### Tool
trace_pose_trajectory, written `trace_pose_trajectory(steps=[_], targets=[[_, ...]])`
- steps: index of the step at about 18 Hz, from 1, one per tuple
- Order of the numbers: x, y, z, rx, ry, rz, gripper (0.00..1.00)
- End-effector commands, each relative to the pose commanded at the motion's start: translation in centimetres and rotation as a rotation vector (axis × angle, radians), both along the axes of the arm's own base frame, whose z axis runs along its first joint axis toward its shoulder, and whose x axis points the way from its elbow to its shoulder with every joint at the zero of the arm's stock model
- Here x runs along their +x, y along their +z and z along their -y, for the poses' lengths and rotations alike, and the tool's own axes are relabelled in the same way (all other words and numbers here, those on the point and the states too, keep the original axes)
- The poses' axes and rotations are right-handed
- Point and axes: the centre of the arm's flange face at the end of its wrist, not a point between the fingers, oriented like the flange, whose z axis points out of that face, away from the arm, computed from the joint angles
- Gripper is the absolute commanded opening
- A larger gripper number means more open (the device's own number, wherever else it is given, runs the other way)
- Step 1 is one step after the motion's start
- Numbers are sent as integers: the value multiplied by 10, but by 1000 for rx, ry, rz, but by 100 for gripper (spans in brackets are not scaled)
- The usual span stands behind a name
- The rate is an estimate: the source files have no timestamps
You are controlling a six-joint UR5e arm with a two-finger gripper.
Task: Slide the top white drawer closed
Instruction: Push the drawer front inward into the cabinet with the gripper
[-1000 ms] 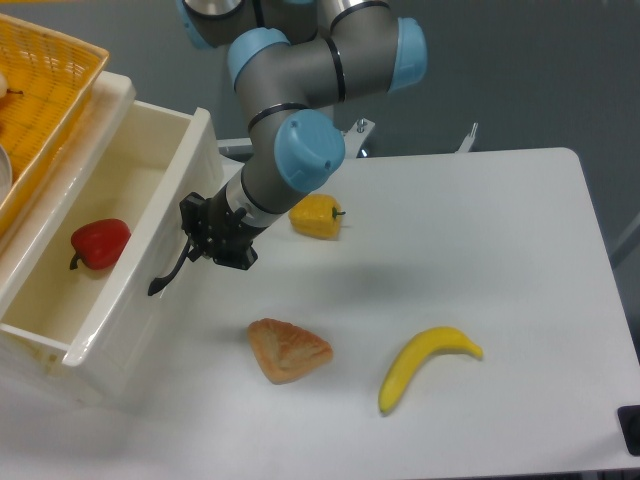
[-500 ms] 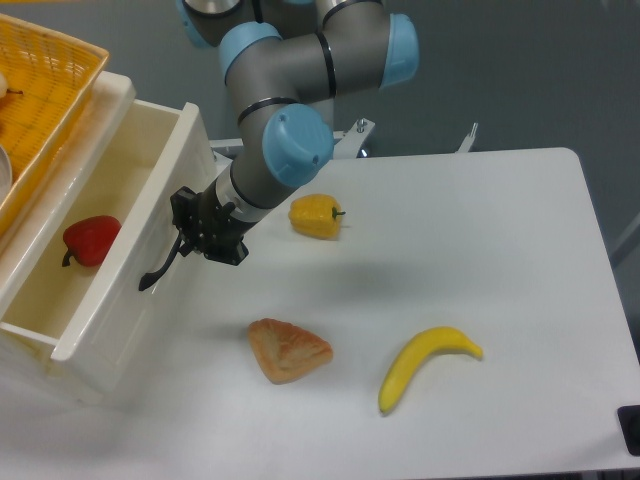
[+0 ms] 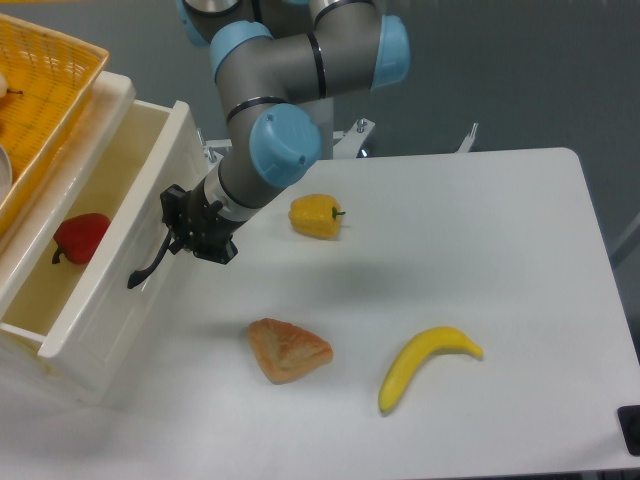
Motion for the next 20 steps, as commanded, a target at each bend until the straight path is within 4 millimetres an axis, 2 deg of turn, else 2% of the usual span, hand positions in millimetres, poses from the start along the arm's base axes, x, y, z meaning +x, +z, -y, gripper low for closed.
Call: trace_pose_trajectory(steps=[15, 20], targets=[[36, 4, -11, -18, -29, 6, 0], [42, 4, -13, -19, -39, 6, 0]])
